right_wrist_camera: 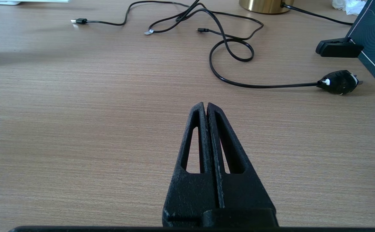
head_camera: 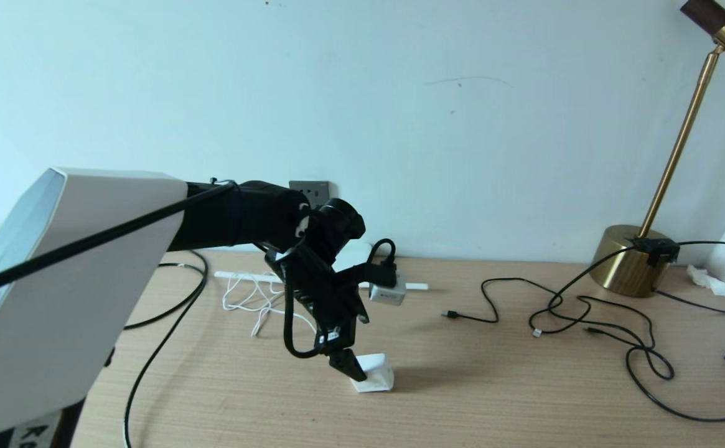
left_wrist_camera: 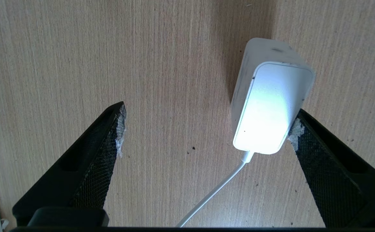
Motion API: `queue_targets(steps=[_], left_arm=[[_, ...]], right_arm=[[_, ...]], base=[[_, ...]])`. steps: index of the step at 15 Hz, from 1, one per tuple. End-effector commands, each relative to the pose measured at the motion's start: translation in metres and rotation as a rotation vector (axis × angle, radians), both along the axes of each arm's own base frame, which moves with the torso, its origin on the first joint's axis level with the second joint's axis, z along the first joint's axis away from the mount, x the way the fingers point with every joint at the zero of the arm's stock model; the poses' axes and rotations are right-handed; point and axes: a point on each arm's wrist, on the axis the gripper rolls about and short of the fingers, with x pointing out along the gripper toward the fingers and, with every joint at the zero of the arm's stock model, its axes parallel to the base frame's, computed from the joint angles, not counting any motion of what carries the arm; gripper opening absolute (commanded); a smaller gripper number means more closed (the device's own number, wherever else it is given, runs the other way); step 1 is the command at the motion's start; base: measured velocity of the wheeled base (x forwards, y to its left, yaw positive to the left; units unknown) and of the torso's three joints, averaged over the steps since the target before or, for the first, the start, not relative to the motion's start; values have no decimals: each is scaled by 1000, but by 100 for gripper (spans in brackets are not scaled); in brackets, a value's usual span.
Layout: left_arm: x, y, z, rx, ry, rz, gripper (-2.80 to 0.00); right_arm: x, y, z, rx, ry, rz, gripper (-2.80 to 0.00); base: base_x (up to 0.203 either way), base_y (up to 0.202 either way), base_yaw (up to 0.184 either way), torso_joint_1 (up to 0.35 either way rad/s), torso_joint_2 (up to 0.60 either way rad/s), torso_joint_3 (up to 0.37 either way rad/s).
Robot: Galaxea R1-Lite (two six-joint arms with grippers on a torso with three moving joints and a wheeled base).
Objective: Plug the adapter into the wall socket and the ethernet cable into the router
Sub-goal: Pick up plug
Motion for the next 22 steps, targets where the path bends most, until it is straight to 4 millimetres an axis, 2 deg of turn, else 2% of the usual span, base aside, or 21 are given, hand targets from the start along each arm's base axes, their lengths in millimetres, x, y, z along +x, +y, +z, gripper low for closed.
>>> queue_targets(steps=[1,7,8,12,18,22], left_arm=[[4,-3,-10,10,17,-4,0],[12,-7,-21,3,5,1,0],[12,-8,-21,0,6,7,-280],[14,-8,-25,1,10,8,-280],[13,-1,-17,-4,4,21,-280],[4,16,7,-22,-23,41,-280]], right_arm=[[0,0,0,0,3,0,-280],[0,0,0,0,3,0,-280],[0,0,0,0,3,0,-280],[0,0,0,0,2,0,-280],[0,0,0,0,3,0,-280],[0,0,0,0,3,0,-280]], base=[[0,0,0,0,0,0],[0,0,0,0,0,0],[0,0,0,0,0,0],[0,0,0,0,0,0],[0,0,0,0,0,0],[0,0,0,0,0,0]])
